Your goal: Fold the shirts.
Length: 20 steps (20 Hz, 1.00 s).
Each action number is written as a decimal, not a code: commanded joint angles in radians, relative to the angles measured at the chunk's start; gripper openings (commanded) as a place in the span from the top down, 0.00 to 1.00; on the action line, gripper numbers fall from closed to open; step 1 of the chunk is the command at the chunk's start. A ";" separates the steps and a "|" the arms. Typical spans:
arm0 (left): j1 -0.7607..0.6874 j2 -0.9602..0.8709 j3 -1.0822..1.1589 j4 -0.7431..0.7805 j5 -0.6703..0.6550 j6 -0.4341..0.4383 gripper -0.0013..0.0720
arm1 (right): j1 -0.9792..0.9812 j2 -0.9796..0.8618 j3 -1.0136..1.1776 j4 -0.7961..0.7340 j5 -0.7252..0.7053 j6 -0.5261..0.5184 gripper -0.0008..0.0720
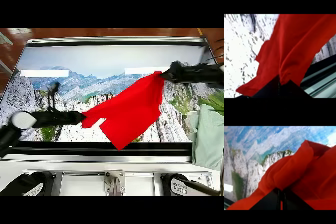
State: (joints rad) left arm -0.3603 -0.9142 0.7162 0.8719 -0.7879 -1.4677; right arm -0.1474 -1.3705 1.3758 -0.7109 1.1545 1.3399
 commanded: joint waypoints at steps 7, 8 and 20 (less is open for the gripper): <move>-0.106 -0.112 -0.160 -0.219 0.220 -0.011 0.93 | 0.036 -0.217 0.006 0.028 0.133 -0.028 0.11; -0.106 -0.112 -0.158 -0.219 0.219 -0.011 0.93 | -0.011 -0.190 0.006 -0.030 0.211 -0.022 0.11; -0.108 -0.106 -0.146 -0.218 0.189 -0.010 0.93 | -0.026 0.026 -0.731 -0.094 -0.087 0.099 0.11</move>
State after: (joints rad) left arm -0.4679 -1.0214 0.5694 0.6544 -0.5938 -1.4788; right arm -0.2188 -1.3582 0.7685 -0.8566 1.2179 1.4204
